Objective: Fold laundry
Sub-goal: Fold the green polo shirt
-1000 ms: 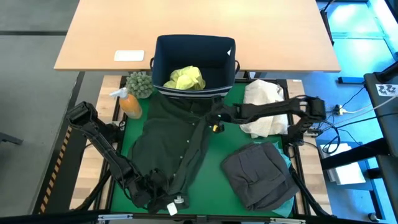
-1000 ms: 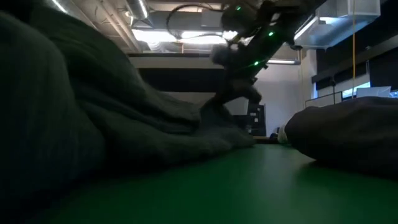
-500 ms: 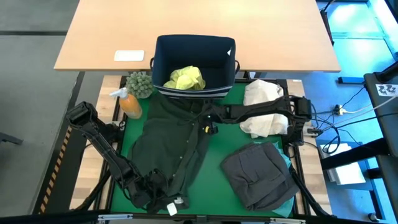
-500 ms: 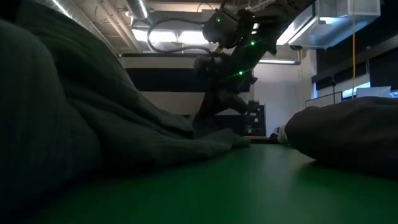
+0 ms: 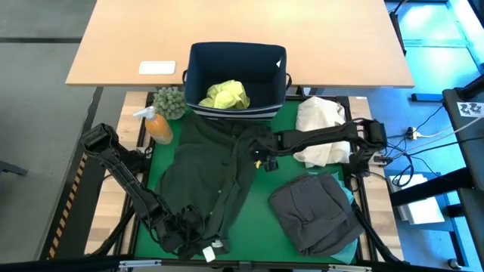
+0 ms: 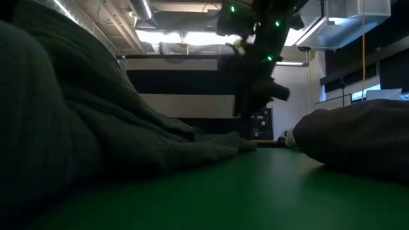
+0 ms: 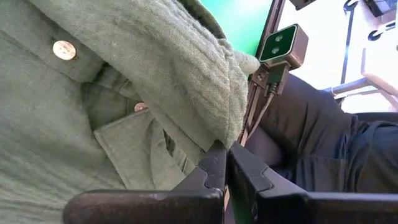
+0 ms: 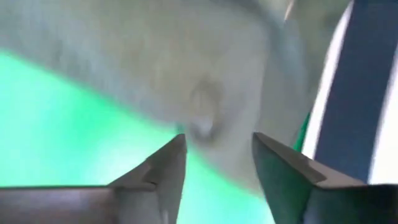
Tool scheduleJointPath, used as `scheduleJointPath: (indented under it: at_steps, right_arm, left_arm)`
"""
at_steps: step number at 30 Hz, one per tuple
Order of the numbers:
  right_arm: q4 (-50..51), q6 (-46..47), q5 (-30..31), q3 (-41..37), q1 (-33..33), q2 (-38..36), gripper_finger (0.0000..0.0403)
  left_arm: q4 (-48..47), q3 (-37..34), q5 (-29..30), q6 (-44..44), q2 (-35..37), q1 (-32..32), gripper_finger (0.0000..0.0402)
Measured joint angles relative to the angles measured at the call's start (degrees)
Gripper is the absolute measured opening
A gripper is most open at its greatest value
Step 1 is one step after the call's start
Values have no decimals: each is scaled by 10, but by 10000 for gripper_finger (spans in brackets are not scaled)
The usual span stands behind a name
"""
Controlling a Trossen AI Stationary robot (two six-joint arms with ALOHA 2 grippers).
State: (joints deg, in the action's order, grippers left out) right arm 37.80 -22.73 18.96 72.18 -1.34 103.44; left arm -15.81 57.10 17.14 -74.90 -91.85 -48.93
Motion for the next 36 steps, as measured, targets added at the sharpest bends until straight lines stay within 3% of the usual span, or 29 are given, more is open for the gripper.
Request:
scheduleJointPath:
  at_steps: [4,6,10,14,28,36]
  right_arm:
    - [-9,2,-8,-26,-15,-3,62]
    - [-31,8,-43,-34,-31,-4,17]
    - [-97,30,-91,-60,-70,-1,23]
    - [-133,33,-104,-91,-99,-1,4]
    - [-169,34,-95,-129,-189,-1,2]
    - [-178,39,-36,-129,-205,-1,1]
  left_arm:
    - [0,0,1,3,0,0,0]
    - [0,0,1,4,0,0,0]
    - [0,0,1,4,0,0,0]
    - [0,0,1,3,0,0,0]
    - [5,0,-19,0,0,-3,0]
    - [5,0,-29,0,0,-14,0]
